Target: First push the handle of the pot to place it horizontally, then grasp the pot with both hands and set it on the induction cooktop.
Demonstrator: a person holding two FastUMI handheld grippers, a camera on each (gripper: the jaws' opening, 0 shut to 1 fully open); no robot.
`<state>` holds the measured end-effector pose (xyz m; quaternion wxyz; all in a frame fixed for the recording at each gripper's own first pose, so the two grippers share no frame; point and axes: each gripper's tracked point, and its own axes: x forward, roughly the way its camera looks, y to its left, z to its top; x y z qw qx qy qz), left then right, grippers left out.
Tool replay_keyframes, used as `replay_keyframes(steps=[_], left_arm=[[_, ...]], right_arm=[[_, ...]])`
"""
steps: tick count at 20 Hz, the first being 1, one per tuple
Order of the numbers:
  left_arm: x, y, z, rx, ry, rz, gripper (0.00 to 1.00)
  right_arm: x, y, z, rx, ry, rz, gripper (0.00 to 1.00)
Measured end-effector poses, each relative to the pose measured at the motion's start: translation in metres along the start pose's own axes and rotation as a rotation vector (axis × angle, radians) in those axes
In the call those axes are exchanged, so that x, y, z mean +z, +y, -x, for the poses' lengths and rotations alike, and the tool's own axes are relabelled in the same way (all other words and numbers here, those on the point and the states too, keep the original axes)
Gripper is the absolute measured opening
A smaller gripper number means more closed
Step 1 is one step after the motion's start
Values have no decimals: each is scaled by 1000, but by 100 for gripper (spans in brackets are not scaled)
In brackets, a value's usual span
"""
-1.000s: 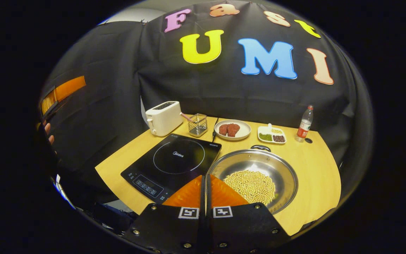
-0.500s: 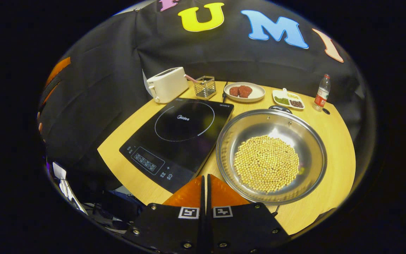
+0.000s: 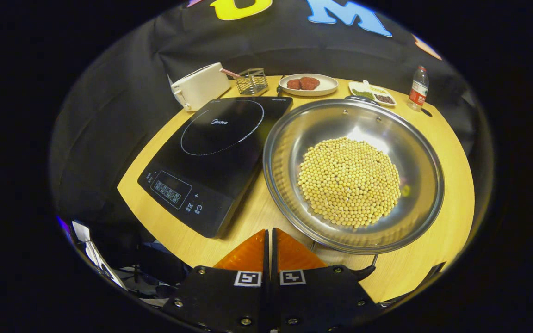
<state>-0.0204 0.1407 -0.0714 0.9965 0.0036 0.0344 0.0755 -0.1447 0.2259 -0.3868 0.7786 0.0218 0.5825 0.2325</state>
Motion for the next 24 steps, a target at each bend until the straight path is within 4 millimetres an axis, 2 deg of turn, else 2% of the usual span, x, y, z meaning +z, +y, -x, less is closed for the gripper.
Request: replay_keyframes(steps=[3,9,10,11,12,13,14,16,17,24], left_arm=[[2,-12,-4,-14,1,2,100],[4,-34,-11,-47,-9,-7,100],[5,-39,-12,-53,-10,-6,97],[5,-44,-14,-57,-8,-5,100],[3,-48,-14,-62,-6,-4,97],[2,-53,-16,-67,-5,-1,100],[3,-57,-17,-70,-5,2,97],[4,-65,-18,-76,-5,12,100],[4,-68,-19,-79,-4,16,97],[1,-96,-26,-98,5,27,100]], right_arm=[[0,-3,3,28,4,-58,0],[-9,-23,8,6,8,-73,0],[-11,-27,7,1,11,-77,0],[-12,-31,9,-3,14,-82,0],[-14,-34,10,-6,15,-86,0],[-14,-38,11,-9,17,-90,0],[-15,-40,12,-11,19,-93,0],[-17,-46,14,-14,25,-95,0],[-17,-48,15,-15,28,-94,0],[-22,-68,20,-31,53,-89,0]])
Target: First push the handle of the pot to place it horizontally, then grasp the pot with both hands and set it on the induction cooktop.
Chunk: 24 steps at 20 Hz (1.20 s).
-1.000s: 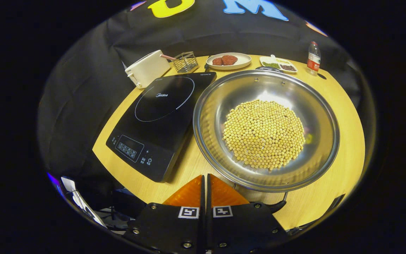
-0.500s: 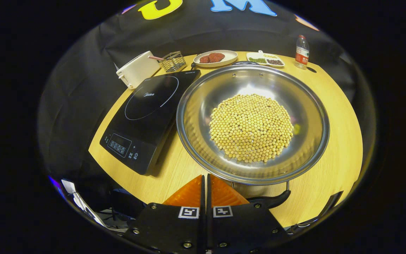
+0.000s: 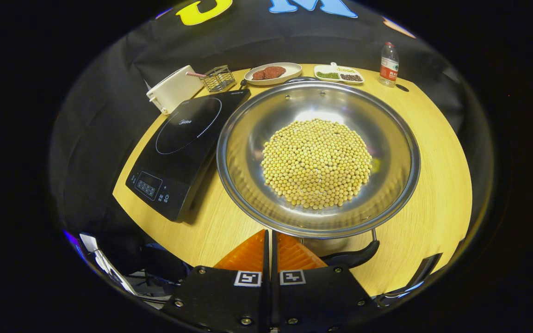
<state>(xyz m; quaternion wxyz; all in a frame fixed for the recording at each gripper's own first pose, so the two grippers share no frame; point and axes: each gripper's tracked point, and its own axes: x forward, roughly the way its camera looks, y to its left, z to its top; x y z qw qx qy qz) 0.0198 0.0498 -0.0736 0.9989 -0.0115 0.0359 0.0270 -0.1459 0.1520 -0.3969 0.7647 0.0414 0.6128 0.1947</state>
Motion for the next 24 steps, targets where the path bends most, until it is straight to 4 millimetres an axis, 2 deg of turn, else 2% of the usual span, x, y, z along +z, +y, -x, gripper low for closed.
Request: replay_keyframes(steps=[16,22,24], left_arm=[[2,-85,-33,-83,4,2,100],[-3,-112,-40,-96,14,5,100],[-4,-120,-42,-96,18,9,97]], right_arm=[[1,-70,10,-62,35,13,0],[9,-109,11,-103,35,27,0],[12,-124,13,-126,29,32,0]])
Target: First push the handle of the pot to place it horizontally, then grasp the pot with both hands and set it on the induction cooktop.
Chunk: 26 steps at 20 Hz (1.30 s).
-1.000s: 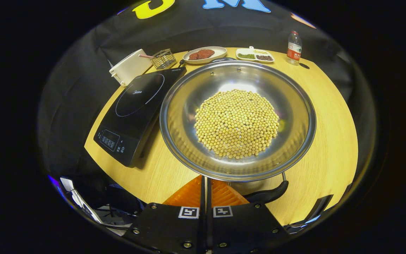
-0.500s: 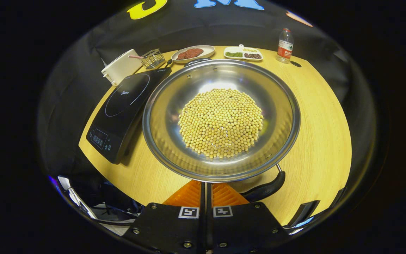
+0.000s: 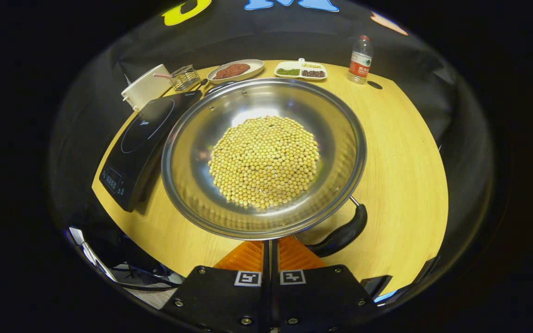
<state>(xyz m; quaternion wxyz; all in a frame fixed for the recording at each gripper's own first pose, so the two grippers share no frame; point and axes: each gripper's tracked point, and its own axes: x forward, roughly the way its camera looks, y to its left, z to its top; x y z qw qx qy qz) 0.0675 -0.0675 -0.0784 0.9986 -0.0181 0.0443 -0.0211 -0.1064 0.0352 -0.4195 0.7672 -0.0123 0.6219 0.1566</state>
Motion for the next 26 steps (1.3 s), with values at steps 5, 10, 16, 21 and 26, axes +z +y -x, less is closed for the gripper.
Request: replay_keyframes(steps=[5,10,16,21,26], left_arm=[[-8,-22,-4,0,14,-3,98],[-13,-46,-10,-5,25,-17,100],[-34,-66,-21,-11,64,-24,97],[-63,-80,-30,-23,119,-15,100],[-91,-97,-38,-63,174,-20,97]], right_arm=[[9,-33,-3,-31,-21,-15,0],[21,-63,-7,-55,-59,-63,0],[46,-97,-17,-84,-108,-145,0],[66,-111,-20,-95,-176,-194,1],[73,-125,0,-121,-276,-216,1]])
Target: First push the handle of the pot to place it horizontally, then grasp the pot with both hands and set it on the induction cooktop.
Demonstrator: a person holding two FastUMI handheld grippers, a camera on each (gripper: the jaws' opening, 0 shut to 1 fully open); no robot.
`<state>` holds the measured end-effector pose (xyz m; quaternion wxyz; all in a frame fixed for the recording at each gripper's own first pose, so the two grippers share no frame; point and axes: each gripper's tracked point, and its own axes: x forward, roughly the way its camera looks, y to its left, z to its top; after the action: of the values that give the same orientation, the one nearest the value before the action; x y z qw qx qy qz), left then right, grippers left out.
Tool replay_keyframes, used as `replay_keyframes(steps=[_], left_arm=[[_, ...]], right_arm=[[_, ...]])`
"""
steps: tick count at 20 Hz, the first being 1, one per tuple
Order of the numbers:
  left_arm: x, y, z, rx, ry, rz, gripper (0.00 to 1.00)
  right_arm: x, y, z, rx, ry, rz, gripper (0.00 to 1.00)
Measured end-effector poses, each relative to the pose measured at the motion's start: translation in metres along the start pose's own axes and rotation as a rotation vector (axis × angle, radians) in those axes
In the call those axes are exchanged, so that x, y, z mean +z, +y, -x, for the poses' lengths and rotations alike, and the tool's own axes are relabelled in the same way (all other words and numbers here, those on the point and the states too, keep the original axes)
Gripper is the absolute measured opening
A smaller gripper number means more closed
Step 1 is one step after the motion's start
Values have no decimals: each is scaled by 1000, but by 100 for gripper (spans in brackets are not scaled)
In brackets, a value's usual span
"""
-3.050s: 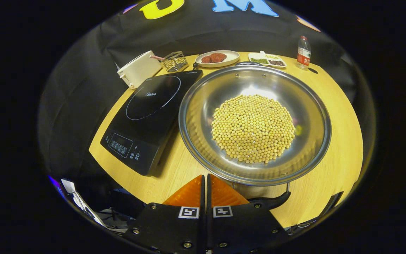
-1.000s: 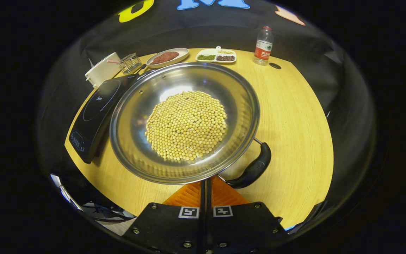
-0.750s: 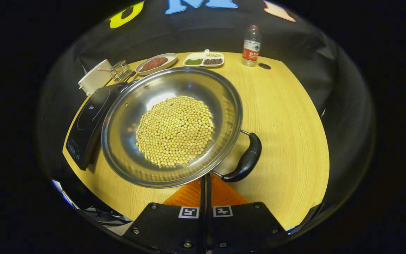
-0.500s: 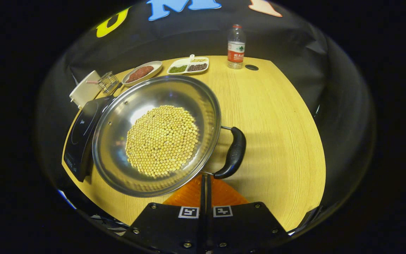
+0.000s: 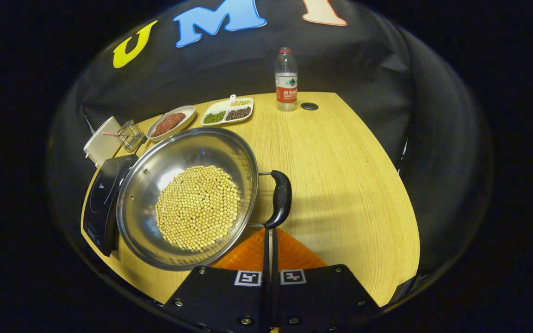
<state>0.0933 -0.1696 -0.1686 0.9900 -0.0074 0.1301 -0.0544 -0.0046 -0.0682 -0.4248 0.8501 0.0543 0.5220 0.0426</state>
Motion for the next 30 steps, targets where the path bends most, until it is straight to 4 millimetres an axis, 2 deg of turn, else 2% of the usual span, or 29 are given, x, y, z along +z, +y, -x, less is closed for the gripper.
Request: replay_keyframes(steps=[3,4,5,7,8,9,16,18,24,30], left_arm=[[-11,-8,-9,-21,19,2,94],[-17,-12,-12,-31,26,3,97],[-22,-15,-17,-41,36,4,97],[-34,-21,-25,-63,60,2,97],[-40,-25,-31,-76,75,3,97],[-46,-28,-36,-85,89,5,97],[-100,-45,-65,-123,205,-23,100],[-116,-45,-76,-122,239,-35,98],[-162,-39,-110,-108,351,-32,98],[-196,-36,-126,-107,428,-19,98]], right_arm=[[25,-3,18,-6,-132,-19,1],[34,-1,26,2,-184,-23,4],[45,3,26,9,-232,-23,10],[52,4,31,0,-284,1,60],[53,5,33,-4,-291,19,98],[54,5,29,-10,-297,33,100],[59,4,12,-9,-286,47,100],[58,2,5,-14,-278,48,100],[60,-3,-15,-35,-248,41,100],[53,-6,-38,-49,-200,50,100]])
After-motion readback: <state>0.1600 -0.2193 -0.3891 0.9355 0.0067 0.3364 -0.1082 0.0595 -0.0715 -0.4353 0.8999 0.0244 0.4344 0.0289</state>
